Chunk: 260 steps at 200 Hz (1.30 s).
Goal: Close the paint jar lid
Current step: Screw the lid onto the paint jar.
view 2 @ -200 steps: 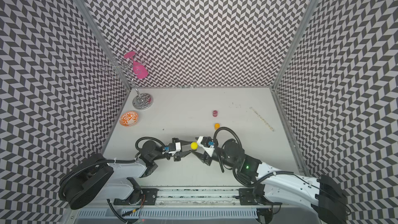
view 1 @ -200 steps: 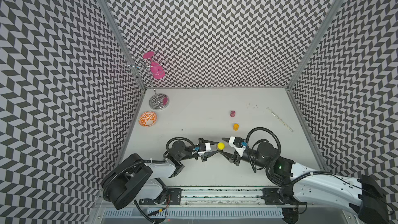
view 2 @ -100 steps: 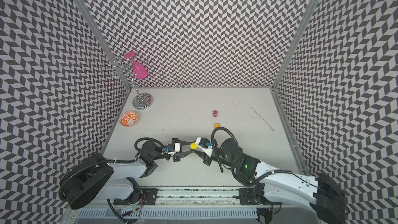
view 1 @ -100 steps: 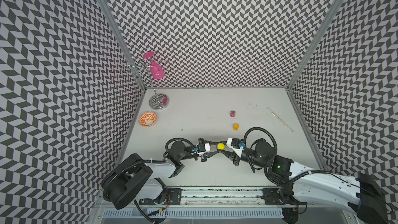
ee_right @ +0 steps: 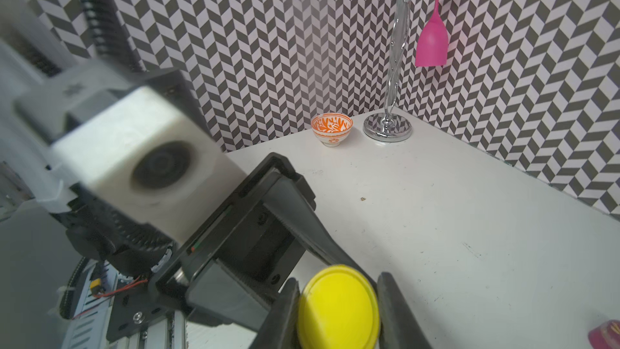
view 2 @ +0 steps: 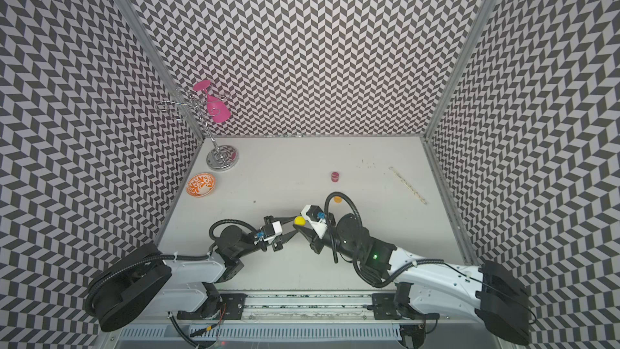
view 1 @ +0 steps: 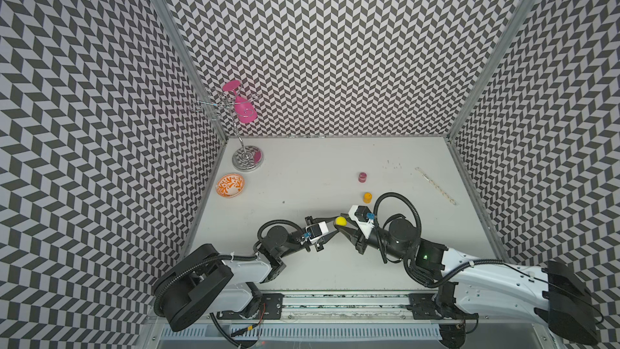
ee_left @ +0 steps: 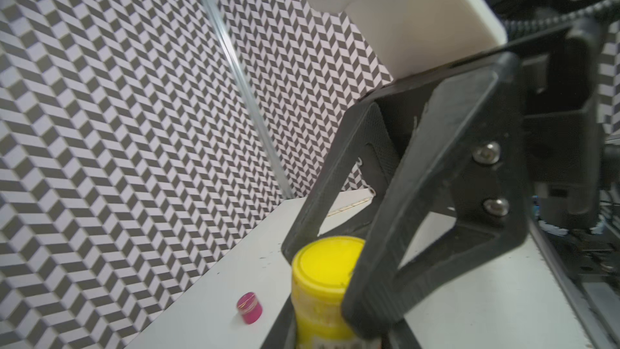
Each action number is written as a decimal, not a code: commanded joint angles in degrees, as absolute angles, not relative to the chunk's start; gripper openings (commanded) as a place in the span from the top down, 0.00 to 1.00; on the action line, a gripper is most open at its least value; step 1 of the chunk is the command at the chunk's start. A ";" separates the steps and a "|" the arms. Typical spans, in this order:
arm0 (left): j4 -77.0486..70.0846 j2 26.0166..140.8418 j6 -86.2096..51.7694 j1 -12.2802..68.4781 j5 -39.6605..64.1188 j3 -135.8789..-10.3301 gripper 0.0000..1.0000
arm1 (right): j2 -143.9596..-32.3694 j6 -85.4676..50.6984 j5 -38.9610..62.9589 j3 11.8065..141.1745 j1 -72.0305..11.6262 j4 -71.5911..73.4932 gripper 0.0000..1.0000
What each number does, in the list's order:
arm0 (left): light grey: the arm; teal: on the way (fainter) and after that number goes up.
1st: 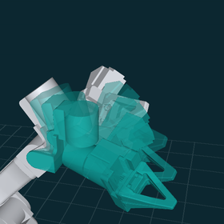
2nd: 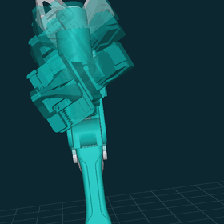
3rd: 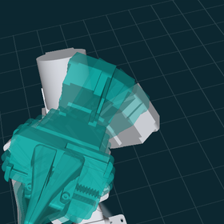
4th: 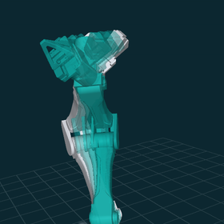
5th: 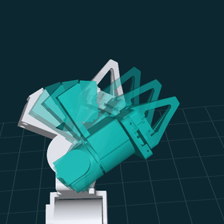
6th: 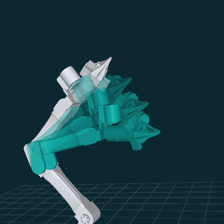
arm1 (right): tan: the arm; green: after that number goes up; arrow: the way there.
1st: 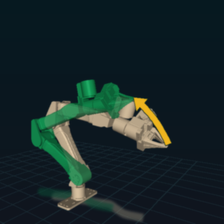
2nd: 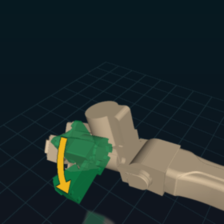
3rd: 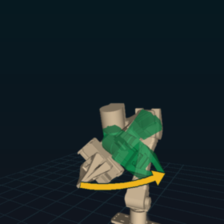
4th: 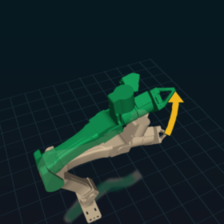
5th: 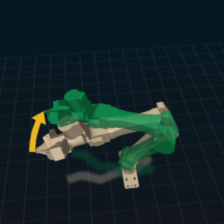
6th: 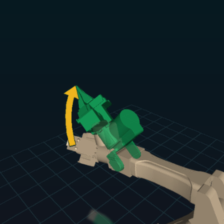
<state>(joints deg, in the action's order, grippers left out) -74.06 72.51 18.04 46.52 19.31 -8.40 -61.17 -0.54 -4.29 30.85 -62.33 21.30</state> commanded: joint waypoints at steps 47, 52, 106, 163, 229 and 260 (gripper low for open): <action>-92.11 70.14 32.25 52.15 -21.17 -3.74 0.77 | -75.09 -29.29 -28.40 35.72 -71.10 21.18 1.00; -93.30 70.66 32.78 52.12 -22.20 -3.69 0.77 | -76.16 -30.44 -28.83 35.98 -71.59 21.46 1.00; -91.75 70.90 33.30 52.46 -24.20 -4.47 0.76 | -80.00 -32.87 -32.35 38.29 -74.60 21.92 0.87; -85.11 70.63 29.71 52.12 -23.74 -6.52 0.74 | -67.56 -35.69 -38.28 29.44 -74.62 19.51 0.01; -76.29 70.31 24.50 48.46 -6.90 -9.18 0.71 | -48.86 -15.68 -33.18 20.81 -74.53 24.06 0.00; -71.97 68.55 22.97 46.57 24.97 -10.63 0.73 | -40.66 0.35 -25.28 21.57 -72.22 21.28 0.01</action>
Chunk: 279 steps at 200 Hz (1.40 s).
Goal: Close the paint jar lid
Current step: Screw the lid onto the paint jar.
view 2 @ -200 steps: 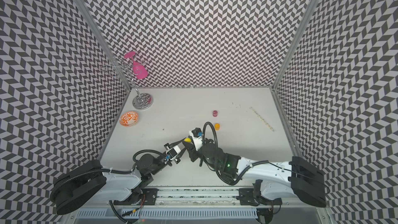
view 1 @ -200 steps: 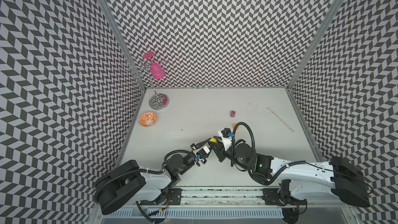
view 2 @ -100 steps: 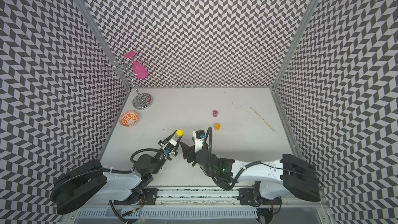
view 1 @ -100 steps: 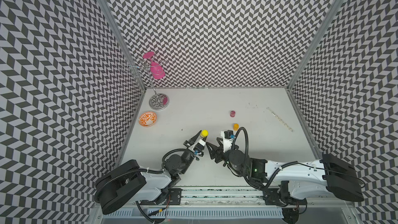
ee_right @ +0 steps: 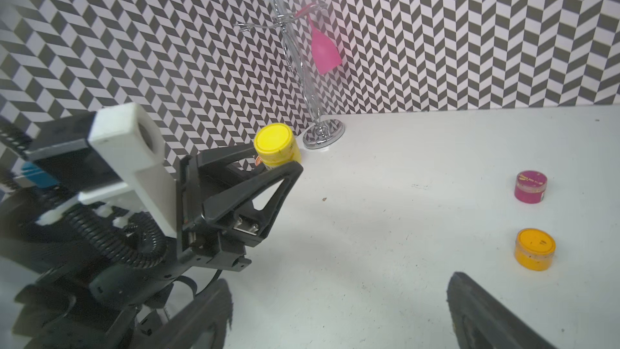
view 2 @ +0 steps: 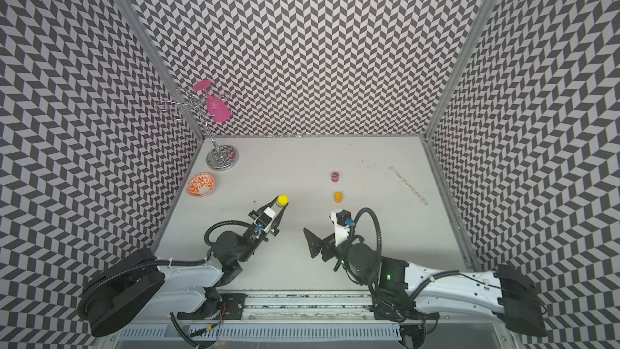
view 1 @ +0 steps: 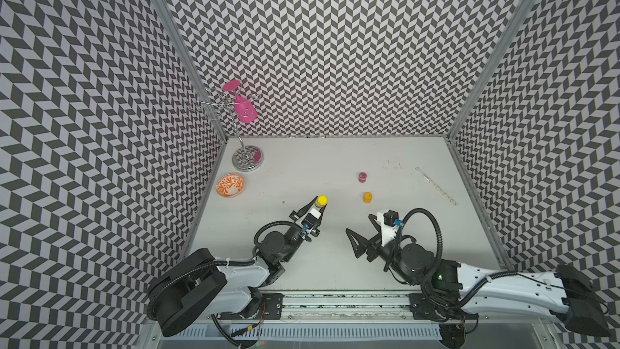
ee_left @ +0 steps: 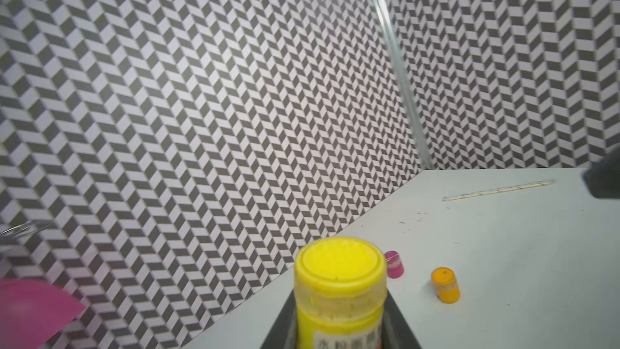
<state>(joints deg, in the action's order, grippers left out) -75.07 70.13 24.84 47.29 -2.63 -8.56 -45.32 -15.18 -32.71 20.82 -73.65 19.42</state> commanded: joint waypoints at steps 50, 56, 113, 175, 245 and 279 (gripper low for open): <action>-64.55 73.45 22.23 46.32 50.66 -15.97 0.73 | -33.35 19.25 1.45 21.40 -70.84 16.25 0.09; -64.74 73.68 22.19 46.31 50.67 -16.00 0.73 | -33.10 19.60 2.08 21.07 -70.84 16.59 0.11; -65.08 74.10 21.27 46.31 52.14 -16.48 0.73 | -40.33 20.79 1.29 23.92 -70.84 15.25 0.20; -64.25 73.97 21.73 46.32 50.75 -16.59 0.73 | -43.84 19.56 -0.01 26.42 -70.84 13.64 0.49; -63.81 74.19 21.97 46.32 50.12 -16.77 0.73 | -41.45 18.93 -0.75 25.13 -70.75 14.59 0.53; -63.64 74.19 21.97 46.32 50.06 -16.79 0.73 | -44.84 18.54 -0.08 26.25 -70.66 13.76 0.53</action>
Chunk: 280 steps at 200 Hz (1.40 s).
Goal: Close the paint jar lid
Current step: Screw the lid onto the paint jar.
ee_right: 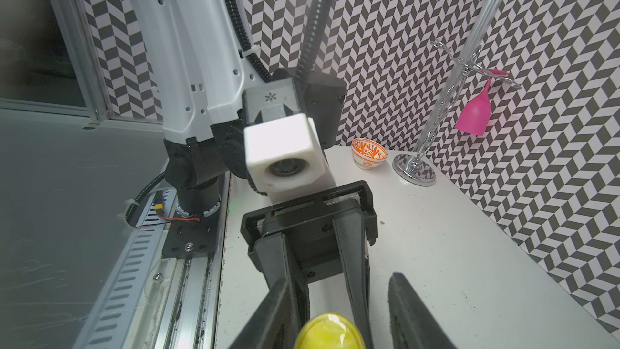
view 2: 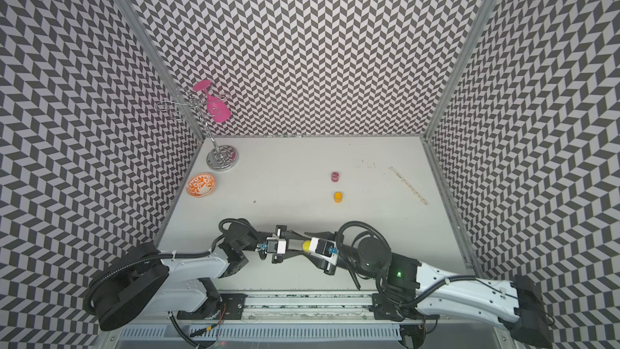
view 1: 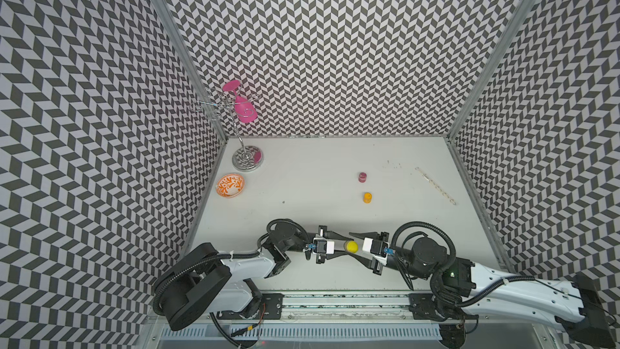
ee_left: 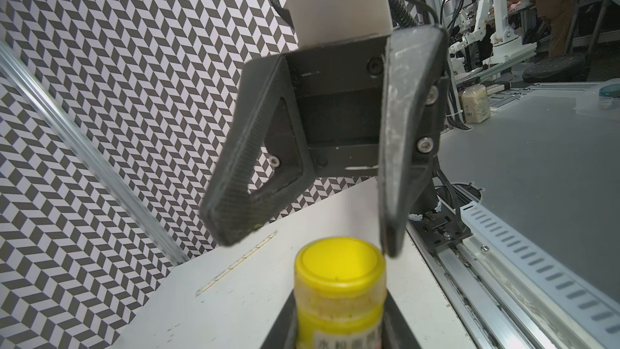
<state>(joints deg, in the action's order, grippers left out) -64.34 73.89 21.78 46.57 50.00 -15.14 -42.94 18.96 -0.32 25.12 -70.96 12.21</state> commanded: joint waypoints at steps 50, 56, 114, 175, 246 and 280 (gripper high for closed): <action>-63.37 74.28 22.15 46.32 49.90 -16.96 0.73 | -45.22 17.95 -0.69 26.46 -70.50 13.90 0.57; -63.37 74.31 22.15 46.32 49.92 -16.96 0.73 | -45.01 17.95 -0.87 26.38 -70.49 13.88 0.58; -62.67 74.71 22.47 46.26 49.72 -17.31 0.73 | -45.22 17.82 -1.58 26.28 -70.31 14.63 0.71; -65.52 74.30 22.50 46.48 40.61 -15.89 0.74 | -46.62 13.20 -5.90 25.42 -70.31 19.17 0.90; -78.64 70.89 27.33 50.27 10.45 -8.89 0.75 | -55.49 -4.14 -17.00 31.18 -70.40 17.47 1.00; -86.97 69.95 27.33 50.54 -0.63 -5.71 0.76 | -59.87 -15.10 -23.68 31.18 -70.75 19.95 1.00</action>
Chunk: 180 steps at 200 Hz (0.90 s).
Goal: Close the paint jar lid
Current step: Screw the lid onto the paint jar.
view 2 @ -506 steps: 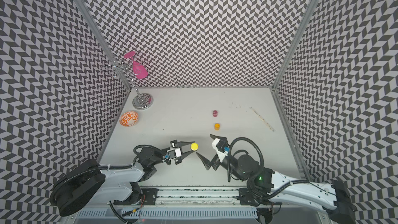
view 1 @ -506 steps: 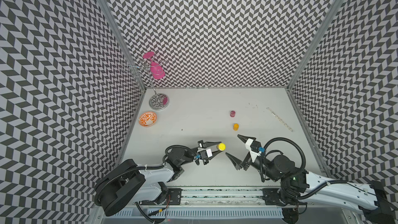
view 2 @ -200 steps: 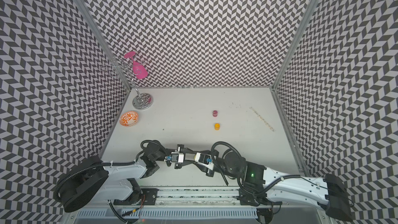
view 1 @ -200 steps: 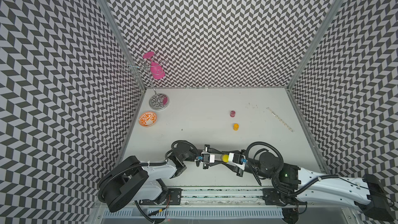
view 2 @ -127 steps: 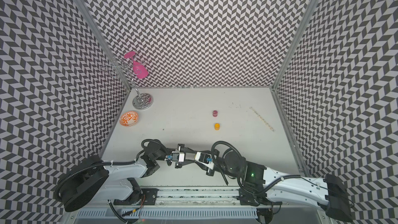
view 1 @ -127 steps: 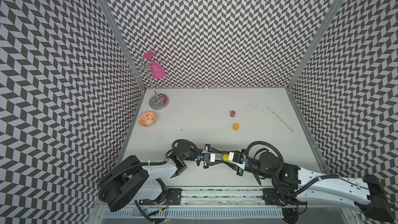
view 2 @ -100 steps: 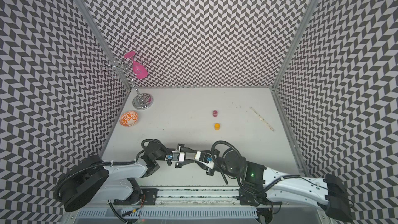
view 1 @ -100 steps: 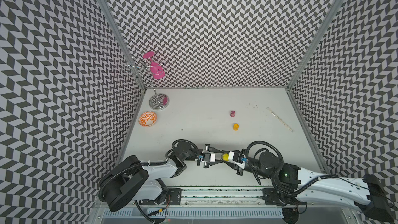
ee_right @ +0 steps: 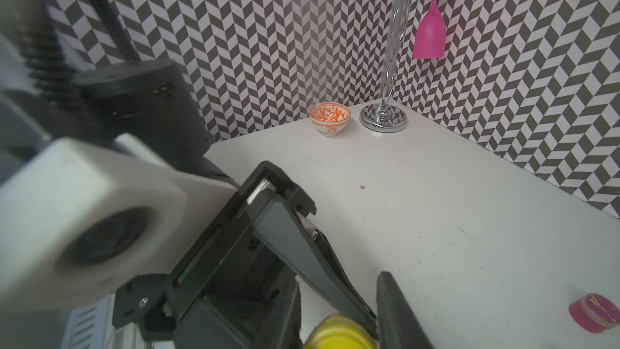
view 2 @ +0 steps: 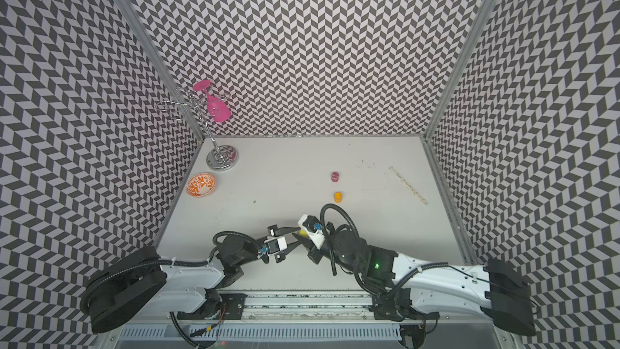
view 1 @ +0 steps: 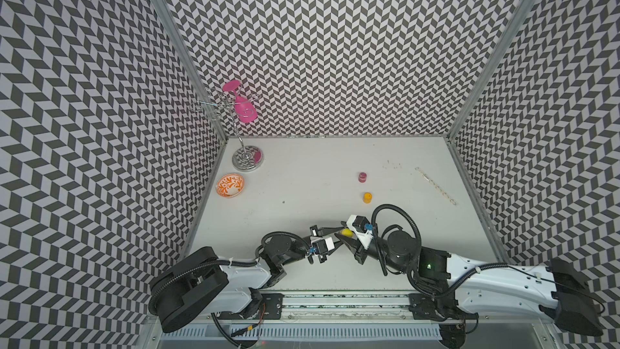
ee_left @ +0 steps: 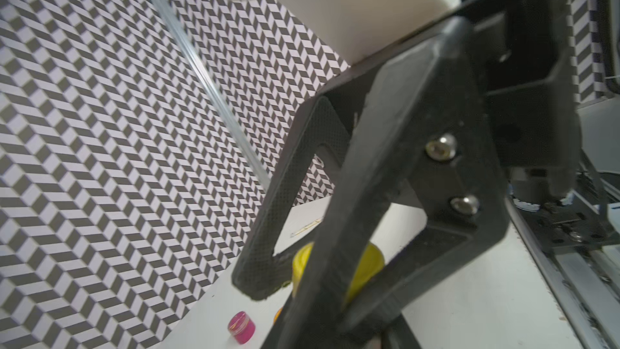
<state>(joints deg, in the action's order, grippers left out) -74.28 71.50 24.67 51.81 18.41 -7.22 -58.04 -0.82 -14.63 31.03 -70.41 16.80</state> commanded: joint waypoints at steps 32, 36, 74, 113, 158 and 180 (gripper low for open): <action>-94.60 70.79 27.85 50.86 -7.94 -3.39 0.76 | -65.65 -23.41 -29.30 30.32 -72.05 23.93 1.00; -95.01 70.84 27.99 51.02 -8.79 -3.30 0.76 | -66.29 -24.09 -30.22 30.39 -72.29 24.39 1.00; -98.13 72.43 29.96 51.90 -15.29 -3.05 0.76 | -72.53 -26.90 -34.12 32.75 -74.26 26.63 1.00; -97.83 74.63 28.72 51.90 -14.63 -3.52 0.58 | -72.89 -24.96 -38.44 34.71 -74.40 24.31 1.00; -95.81 75.20 28.59 51.80 -18.50 -4.10 0.29 | -67.68 -18.71 -30.37 35.29 -61.61 19.01 1.00; -92.01 73.65 27.06 51.20 -20.39 -4.91 0.13 | -68.48 -16.29 -24.57 35.50 -53.78 18.41 1.00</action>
